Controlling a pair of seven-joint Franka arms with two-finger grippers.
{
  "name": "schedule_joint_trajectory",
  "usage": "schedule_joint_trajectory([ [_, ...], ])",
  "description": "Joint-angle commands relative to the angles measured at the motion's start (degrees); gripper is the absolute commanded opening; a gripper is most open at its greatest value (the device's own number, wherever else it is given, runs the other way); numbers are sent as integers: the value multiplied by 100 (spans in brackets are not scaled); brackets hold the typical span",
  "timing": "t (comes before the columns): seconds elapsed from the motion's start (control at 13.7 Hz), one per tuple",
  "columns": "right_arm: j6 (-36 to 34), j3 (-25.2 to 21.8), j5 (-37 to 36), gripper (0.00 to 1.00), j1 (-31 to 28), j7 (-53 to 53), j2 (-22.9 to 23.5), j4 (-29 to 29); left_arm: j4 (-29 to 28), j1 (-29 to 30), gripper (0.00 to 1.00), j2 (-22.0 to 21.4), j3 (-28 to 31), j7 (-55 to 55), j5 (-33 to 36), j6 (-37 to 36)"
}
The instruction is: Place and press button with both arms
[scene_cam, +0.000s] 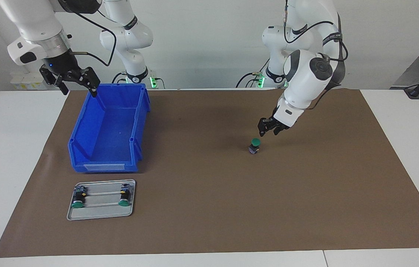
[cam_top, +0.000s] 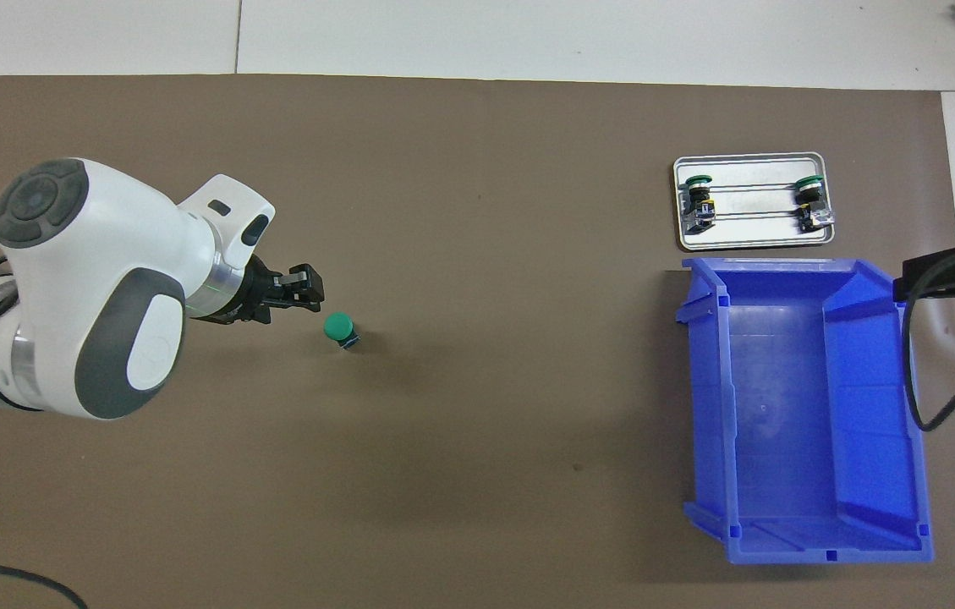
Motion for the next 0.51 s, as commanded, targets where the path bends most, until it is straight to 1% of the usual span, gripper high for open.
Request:
schedule_joint_trajectory([
  [0.0, 297, 7, 67, 100, 16, -62, -110, -179, 113, 489, 82, -304, -28, 449, 120, -501],
  [0.07, 735, 16, 67, 100, 138, -81, -137, -328, 113, 813, 85, -436, -28, 922, 128, -580],
  [0.15, 826, 7, 50, 100, 243, -55, -102, -329, 121, 1103, 87, -559, -28, 1362, 303, -590],
  [0.29, 827, 25, 58, 100, 515, 24, 73, -233, 121, 1369, 90, -840, -28, 2215, 934, -590],
  [0.37, 914, 25, 85, 100, 795, 425, 231, -145, 130, 1422, 91, -938, -28, 2323, 1207, -590],
  [0.44, 1176, 42, 155, 100, 1155, 1186, 398, -110, 130, 1440, 91, -1043, -28, 2315, 1314, -607],
])
